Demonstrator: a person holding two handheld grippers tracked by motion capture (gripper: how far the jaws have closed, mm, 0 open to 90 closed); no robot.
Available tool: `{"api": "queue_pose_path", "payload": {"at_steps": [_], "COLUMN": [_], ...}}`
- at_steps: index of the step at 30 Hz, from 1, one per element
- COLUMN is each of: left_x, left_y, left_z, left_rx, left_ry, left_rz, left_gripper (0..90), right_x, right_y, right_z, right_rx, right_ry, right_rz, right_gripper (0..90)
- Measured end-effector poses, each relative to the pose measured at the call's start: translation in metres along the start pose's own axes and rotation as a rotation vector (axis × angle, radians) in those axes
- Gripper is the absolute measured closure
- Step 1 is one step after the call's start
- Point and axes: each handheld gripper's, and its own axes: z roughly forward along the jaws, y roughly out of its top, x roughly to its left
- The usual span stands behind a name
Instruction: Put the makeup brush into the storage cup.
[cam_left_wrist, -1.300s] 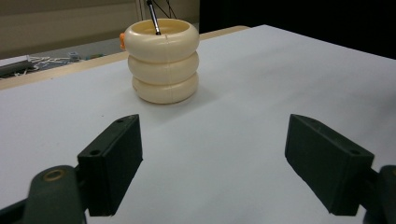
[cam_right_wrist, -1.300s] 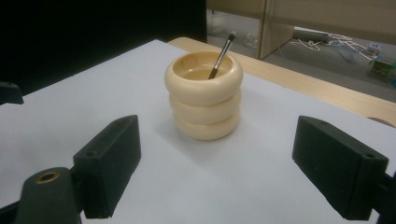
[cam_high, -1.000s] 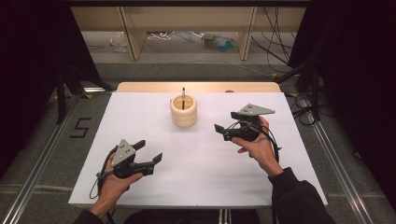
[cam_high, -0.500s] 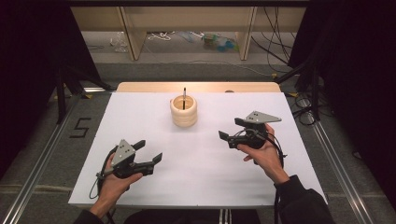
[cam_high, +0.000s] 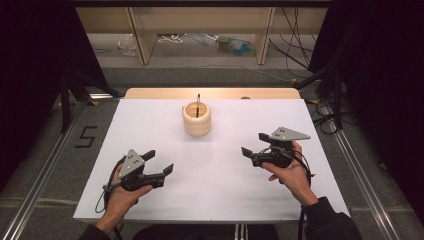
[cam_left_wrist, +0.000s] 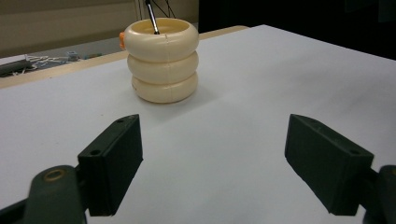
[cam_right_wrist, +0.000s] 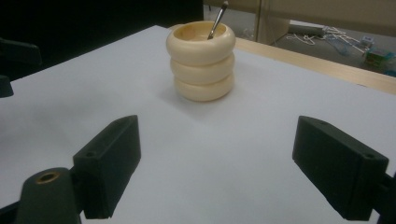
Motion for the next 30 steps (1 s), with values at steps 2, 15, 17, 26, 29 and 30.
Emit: {"api": "queue_pose_path", "payload": {"at_steps": [2, 15, 17, 26, 29, 30], "left_x": [0.0, 0.001, 0.001, 0.0, -0.001, -0.001], "left_y": [0.0, 0.0, 0.001, 0.001, 0.0, 0.0], "left_z": [0.0, -0.001, -0.001, -0.001, -0.001, -0.001], "left_rx": [-0.001, -0.006, -0.011, -0.018, -0.017, -0.017], "left_ry": [-0.001, 0.001, -0.003, -0.005, -0.004, -0.004], "left_rz": [0.001, -0.002, -0.003, -0.003, -0.003, 0.001], "left_gripper": [19.3, 19.3, 19.3, 19.3, 19.3, 19.3], "right_x": [0.001, 0.01, 0.01, 0.015, 0.017, 0.018], "right_y": [-0.004, -0.017, -0.019, -0.026, -0.026, -0.027], "right_z": [-0.001, -0.014, -0.017, -0.029, -0.031, -0.031], "right_rx": [-0.008, 0.009, 0.002, -0.044, -0.05, -0.061], "right_ry": [0.001, 0.013, 0.016, 0.019, 0.035, 0.034], "right_rz": [0.002, 0.024, 0.031, 0.04, 0.045, 0.047], "right_gripper": [16.4, 16.4, 16.4, 16.3, 16.4, 16.4]}}
